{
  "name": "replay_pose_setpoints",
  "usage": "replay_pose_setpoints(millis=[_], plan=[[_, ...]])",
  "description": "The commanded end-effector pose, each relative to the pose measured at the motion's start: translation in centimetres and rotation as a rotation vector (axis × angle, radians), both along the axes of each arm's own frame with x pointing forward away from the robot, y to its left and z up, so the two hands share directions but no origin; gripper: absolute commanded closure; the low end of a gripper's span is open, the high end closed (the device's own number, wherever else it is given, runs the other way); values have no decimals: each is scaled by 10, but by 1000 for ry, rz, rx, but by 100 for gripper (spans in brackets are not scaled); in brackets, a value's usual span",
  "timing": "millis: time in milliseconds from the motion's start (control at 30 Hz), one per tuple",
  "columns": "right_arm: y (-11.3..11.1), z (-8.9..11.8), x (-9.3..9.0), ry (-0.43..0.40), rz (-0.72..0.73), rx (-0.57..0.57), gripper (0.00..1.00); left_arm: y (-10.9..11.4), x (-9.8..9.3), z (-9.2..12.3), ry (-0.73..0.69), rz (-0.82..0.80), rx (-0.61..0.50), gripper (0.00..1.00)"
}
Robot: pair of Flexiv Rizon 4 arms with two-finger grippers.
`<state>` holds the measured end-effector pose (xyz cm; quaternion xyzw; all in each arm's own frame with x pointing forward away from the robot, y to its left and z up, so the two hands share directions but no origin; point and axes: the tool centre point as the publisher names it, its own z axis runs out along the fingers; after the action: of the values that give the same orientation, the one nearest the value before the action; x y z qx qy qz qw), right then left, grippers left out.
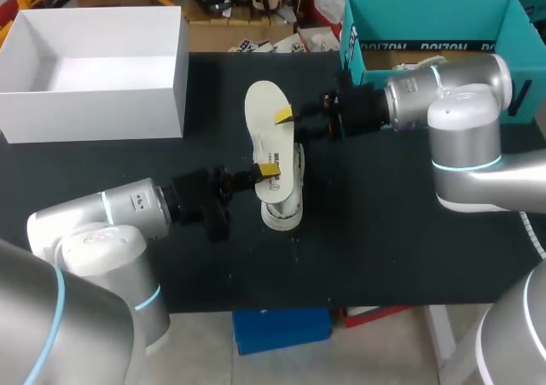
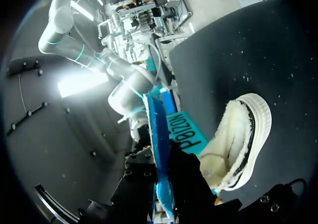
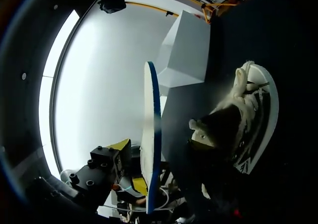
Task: Take the shoe out of the shoebox, open the shoe tongue, remove and reinsert the insole, then place the shoe into the shoebox
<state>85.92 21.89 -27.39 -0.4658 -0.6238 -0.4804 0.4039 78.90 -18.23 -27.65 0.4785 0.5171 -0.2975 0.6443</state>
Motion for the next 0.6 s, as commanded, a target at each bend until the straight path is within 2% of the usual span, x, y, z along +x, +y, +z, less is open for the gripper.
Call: replay_pose_setpoints(millis=[33,300,333,367,400,467,600], plan=[[5,-3,3,3,5,-1,100,-1,0,1,2,1,7,100],[5,-3,3,3,5,-1,100,-1,0,1,2,1,7,100],[5,-3,3,3,5,-1,100,0,-1,2,1,18,43,100],[5,-3,3,3,5,-1,100,1,0,2,0,50,95,40],[5,-3,3,3,5,-1,100,2,1,2,1,62,134,0],[5,-3,3,3,5,-1,100,10,2,10,-1,79,173,0],[5,-3,3,3,5,-1,100,34,-1,28,-35,44,403,0]])
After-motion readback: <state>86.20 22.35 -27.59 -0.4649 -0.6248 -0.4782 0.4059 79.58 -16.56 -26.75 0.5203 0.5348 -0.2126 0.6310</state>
